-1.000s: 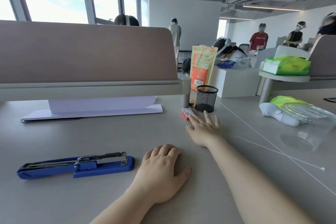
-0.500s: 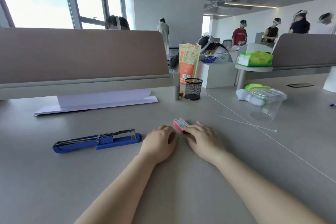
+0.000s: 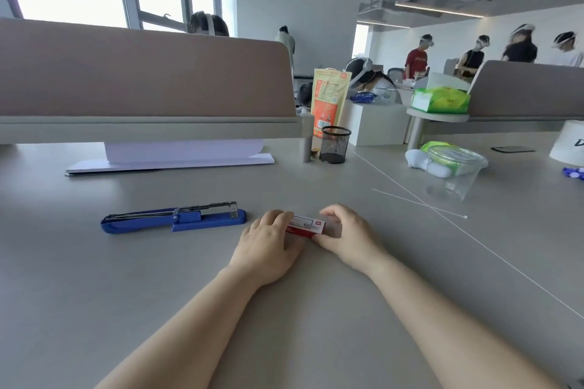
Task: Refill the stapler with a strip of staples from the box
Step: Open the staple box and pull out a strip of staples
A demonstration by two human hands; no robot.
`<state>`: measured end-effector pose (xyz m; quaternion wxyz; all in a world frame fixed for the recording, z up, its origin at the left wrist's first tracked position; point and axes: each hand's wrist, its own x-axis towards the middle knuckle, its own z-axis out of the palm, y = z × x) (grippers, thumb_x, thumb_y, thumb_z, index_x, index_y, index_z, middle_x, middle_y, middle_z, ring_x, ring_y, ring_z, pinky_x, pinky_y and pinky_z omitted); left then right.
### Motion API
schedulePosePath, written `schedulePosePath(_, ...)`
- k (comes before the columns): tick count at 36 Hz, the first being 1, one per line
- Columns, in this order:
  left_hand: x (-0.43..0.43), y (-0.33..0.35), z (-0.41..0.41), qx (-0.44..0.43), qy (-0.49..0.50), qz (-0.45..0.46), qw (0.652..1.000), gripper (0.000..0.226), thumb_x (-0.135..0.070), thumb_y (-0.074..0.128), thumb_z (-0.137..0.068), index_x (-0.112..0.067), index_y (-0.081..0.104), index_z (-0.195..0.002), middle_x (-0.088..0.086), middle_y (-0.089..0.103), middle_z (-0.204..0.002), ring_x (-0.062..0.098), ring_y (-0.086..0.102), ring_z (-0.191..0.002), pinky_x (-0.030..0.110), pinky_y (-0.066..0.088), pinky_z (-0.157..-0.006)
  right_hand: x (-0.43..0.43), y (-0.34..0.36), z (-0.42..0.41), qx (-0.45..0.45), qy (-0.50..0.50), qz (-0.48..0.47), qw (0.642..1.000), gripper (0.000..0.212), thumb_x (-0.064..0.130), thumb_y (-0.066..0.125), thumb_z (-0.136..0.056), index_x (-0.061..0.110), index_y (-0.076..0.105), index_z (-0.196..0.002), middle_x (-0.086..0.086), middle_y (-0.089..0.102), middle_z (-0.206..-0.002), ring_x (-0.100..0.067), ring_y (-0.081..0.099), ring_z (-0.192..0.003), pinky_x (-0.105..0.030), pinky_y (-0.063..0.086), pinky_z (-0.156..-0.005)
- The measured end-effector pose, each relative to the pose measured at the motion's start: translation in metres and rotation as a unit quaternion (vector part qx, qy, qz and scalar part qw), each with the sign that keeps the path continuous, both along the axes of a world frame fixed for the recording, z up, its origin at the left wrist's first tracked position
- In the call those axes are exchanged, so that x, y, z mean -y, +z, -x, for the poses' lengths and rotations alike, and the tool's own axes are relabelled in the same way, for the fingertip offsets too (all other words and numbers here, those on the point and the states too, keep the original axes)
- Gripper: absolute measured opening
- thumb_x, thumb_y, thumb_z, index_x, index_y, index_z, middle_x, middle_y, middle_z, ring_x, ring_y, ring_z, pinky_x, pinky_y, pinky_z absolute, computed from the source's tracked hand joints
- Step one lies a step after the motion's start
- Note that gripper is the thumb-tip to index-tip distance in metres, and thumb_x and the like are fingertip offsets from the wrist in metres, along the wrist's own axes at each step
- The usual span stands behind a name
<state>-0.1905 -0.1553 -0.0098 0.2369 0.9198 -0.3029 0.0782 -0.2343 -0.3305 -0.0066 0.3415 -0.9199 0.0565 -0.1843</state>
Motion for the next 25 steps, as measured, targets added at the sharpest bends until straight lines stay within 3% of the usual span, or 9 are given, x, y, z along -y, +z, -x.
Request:
schedulePosePath(8,0.0021,-0.0016,0.0021,0.057,0.016,-0.041,0.997,0.049,-0.053,0.042,-0.087,-0.032,0.042,-0.131,-0.003,0.041,-0.137,0.023,0.04,-0.126,0.036,0.021,-0.111,0.002,-0.0017,-0.0028,-0.016,0.005,-0.015,1.0,0.046,0.032,0.073,-0.073,0.022,0.054,-0.113,0.002,0.064,-0.118,-0.013,0.058,-0.106,-0.027,0.044,-0.088)
schedulePosePath(13,0.0031,-0.0004,0.0022,0.063,0.05,-0.067,0.995,0.054,-0.054,0.039,-0.087,-0.035,0.031,-0.137,0.002,0.05,-0.129,0.026,0.04,-0.124,0.038,0.015,-0.113,0.0012,-0.001,-0.0023,-0.018,0.007,-0.015,1.0,0.047,0.031,0.073,-0.073,0.021,0.053,-0.115,0.0,0.064,-0.119,-0.015,0.058,-0.108,-0.028,0.044,-0.089)
schedulePosePath(25,0.0039,0.0015,0.0055,0.053,0.035,-0.059,0.996,0.052,-0.055,0.039,-0.088,-0.037,0.032,-0.136,0.0,0.047,-0.134,0.025,0.034,-0.129,0.042,0.01,-0.113,-0.0001,0.0015,-0.0007,-0.024,0.011,-0.022,0.999,0.05,0.032,0.073,-0.073,0.022,0.052,-0.116,0.002,0.063,-0.12,-0.013,0.057,-0.108,-0.025,0.039,-0.083)
